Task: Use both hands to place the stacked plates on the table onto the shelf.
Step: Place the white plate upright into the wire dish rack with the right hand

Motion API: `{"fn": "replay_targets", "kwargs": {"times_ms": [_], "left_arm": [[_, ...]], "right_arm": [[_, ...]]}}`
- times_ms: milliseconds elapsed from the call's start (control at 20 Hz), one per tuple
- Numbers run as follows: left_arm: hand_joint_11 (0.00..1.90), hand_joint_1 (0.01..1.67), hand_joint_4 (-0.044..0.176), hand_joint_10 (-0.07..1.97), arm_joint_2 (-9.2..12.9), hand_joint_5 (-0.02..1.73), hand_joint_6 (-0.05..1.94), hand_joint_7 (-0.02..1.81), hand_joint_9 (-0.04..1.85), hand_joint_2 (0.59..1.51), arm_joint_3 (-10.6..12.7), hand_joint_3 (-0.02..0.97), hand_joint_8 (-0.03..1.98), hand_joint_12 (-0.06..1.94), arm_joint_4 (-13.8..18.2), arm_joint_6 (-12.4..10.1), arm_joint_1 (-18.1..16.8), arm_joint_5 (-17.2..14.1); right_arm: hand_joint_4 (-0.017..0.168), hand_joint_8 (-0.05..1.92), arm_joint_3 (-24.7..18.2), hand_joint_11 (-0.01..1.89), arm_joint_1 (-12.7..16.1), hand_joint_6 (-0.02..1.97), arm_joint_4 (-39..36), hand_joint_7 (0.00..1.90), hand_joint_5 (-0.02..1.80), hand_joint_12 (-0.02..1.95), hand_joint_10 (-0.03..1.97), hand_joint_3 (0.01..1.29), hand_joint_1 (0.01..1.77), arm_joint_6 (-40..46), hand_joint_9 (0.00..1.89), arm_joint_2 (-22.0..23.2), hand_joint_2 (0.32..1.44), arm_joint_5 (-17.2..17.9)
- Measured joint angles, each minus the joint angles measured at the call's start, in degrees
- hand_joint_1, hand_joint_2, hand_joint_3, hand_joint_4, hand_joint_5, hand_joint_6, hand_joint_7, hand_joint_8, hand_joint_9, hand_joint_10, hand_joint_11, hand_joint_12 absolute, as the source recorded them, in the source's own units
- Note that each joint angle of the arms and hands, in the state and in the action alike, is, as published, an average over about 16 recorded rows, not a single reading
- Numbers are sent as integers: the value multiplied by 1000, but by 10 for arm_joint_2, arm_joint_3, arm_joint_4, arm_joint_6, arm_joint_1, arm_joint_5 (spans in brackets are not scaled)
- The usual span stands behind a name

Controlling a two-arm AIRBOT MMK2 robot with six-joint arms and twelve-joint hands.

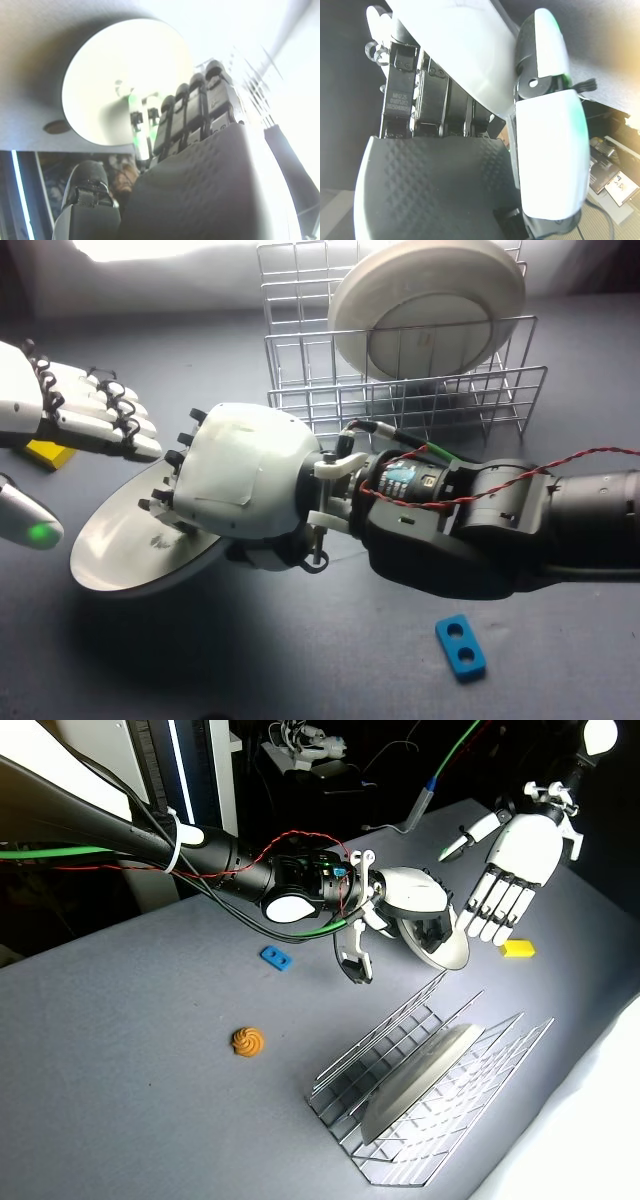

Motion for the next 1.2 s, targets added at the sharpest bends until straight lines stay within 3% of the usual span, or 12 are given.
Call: {"fn": "replay_targets", "kwargs": {"times_ms": [600, 1200], "left_arm": [[21, 15, 0, 11, 4, 73, 7, 65, 24, 1163, 5, 18, 3, 15, 0, 27, -25, 0], [20, 15, 6, 11, 6, 66, 7, 58, 22, 1166, 1, 19, 3, 16, -9, 55, -24, 4]], "right_arm": [[13, 909, -118, 908, 32, 1023, 1, 1028, 883, 963, 36, 12, 1167, -5, 1256, 93, 1025, -17], [11, 861, -228, 928, 80, 1032, 2, 1008, 887, 948, 25, 12, 1199, 9, 1267, 191, 1043, -52]]}}
